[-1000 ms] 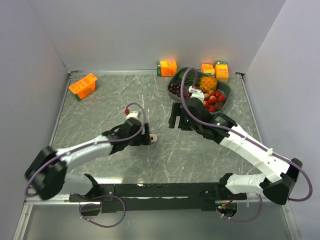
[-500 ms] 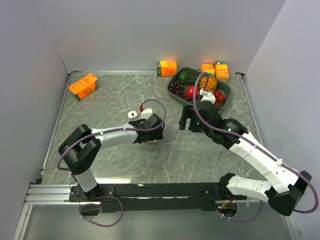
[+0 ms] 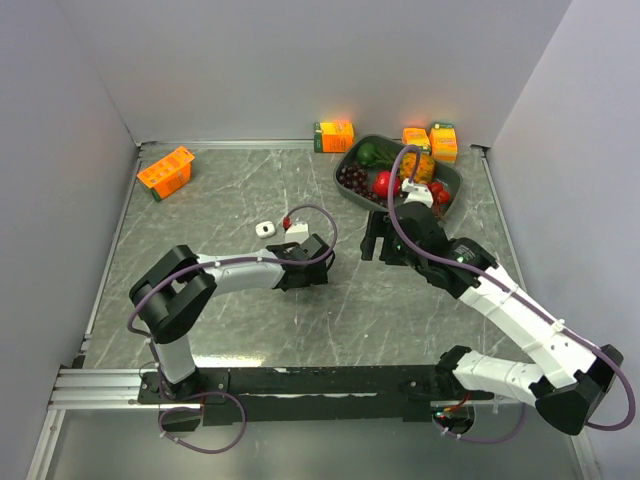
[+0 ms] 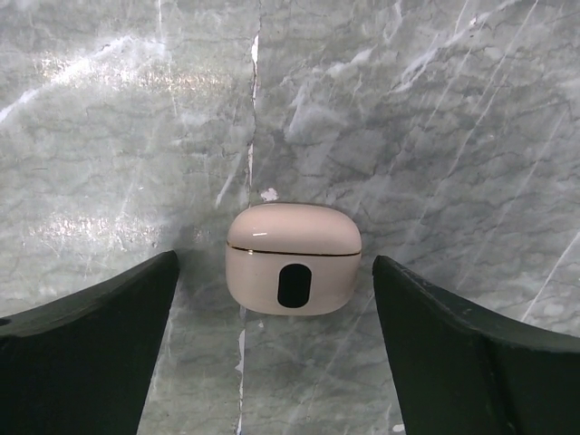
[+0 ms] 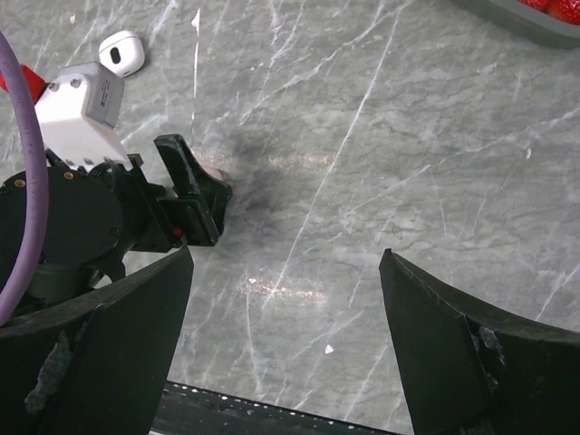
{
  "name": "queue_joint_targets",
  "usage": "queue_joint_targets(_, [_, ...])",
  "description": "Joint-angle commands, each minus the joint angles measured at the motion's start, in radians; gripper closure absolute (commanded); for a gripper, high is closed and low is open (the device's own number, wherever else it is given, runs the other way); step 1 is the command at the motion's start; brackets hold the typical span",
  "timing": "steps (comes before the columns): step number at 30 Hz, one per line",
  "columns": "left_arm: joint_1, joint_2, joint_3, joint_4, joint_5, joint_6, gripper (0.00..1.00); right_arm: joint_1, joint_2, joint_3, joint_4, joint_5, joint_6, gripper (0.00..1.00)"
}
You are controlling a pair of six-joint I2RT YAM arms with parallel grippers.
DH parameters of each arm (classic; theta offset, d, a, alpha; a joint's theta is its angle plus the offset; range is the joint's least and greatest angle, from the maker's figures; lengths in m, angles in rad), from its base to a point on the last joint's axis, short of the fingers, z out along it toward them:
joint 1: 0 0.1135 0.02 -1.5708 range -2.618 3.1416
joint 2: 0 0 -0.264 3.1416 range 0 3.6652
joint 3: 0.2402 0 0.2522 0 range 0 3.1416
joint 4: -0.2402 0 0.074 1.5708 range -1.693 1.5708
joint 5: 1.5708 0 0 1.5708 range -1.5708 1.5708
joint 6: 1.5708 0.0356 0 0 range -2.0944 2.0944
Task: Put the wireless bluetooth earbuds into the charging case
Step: Pick up the charging case at the center of the board.
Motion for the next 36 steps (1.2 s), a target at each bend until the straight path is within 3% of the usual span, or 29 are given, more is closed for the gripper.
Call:
queue_joint_targets(1, [-0.005, 0.022, 0.023, 0.024, 0.019, 0.008, 0.10, -0.009, -0.030, -0.007, 0.022, -0.005, -0.009, 0.08])
queue_joint_targets(9, [-0.010, 0.024, -0.001, 0.035, 0.034, 0.020, 0.29, -0.015, -0.046, -0.018, 0.022, -0.013, 0.001, 0.09])
queue_joint_targets(19, [-0.028, 0.102, 0.029, -0.063, -0.012, 0.006, 0.27, -0.020, -0.067, -0.024, 0.019, -0.013, 0.007, 0.09])
queue_joint_targets(24, [-0.033, 0.107, 0.031, -0.071, -0.010, 0.003, 0.33, -0.026, -0.084, -0.047, 0.025, -0.014, 0.009, 0.09])
queue_joint_targets(27, [-0.040, 0.100, 0.028, -0.074, -0.009, -0.001, 0.45, -0.028, -0.092, -0.051, 0.025, -0.014, 0.011, 0.09])
queue_joint_targets(28, [-0.042, 0.100, 0.023, -0.075, -0.007, -0.003, 0.55, -0.029, -0.096, -0.051, 0.025, -0.016, 0.012, 0.09])
queue_joint_targets(30, [-0.046, 0.088, 0.014, -0.068, -0.003, -0.009, 0.63, -0.029, -0.099, -0.048, 0.023, -0.017, 0.012, 0.09])
queue_joint_targets(34, [-0.056, 0.041, -0.023, -0.046, -0.015, -0.003, 0.95, -0.031, -0.102, -0.027, 0.020, -0.033, 0.008, 0.09])
queue_joint_targets(36, [-0.071, -0.046, -0.082, 0.001, -0.035, 0.002, 0.99, -0.031, -0.101, -0.007, 0.013, -0.037, -0.008, 0.08])
